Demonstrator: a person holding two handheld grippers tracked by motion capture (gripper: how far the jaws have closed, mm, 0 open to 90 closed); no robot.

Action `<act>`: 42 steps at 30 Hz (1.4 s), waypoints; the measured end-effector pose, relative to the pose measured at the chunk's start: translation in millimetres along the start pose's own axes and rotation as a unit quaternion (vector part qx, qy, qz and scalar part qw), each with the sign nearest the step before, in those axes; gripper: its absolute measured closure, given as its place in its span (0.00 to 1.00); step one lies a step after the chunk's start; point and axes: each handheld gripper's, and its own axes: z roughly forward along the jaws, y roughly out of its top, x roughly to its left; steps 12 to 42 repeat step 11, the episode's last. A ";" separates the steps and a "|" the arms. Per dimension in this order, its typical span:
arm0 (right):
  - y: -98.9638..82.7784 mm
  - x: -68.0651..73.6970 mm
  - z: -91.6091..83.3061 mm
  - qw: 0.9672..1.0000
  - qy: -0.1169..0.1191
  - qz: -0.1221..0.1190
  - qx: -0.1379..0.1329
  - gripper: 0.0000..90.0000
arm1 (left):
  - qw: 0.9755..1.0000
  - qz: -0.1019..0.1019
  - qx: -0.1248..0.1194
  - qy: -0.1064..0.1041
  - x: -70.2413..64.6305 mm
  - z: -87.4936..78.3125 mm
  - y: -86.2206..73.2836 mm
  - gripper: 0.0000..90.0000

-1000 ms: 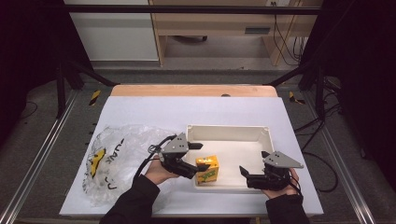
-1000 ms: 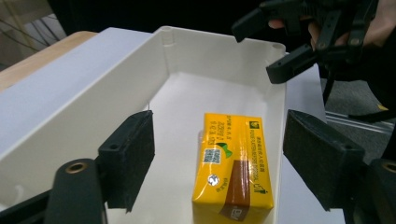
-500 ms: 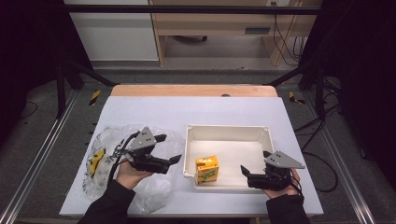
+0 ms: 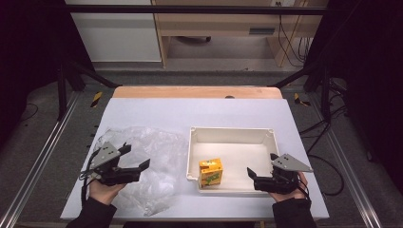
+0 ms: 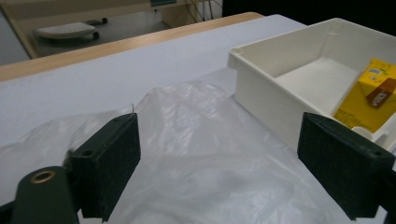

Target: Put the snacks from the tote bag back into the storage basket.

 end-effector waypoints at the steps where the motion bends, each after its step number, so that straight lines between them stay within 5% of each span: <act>1: -0.1 -0.1 0.0 1.000 -0.001 0.000 0.000 0.06 | 1.000 -0.006 0.001 0.008 3.7 -3.5 -3.8 0.14; 3: -0.7 -0.6 -0.2 1.000 -0.003 0.000 0.000 0.06 | 0.999 -0.023 -0.001 0.025 11.9 -12.5 -12.4 0.14; 11: -2.9 -2.4 -1.8 1.000 -0.006 0.001 -0.002 0.06 | 0.997 -0.037 -0.009 0.064 24.1 -31.3 -26.9 0.14; 42: -2.9 -2.4 -1.8 1.000 -0.006 0.001 -0.002 0.06 | 0.997 -0.037 -0.009 0.064 24.1 -31.3 -26.9 0.14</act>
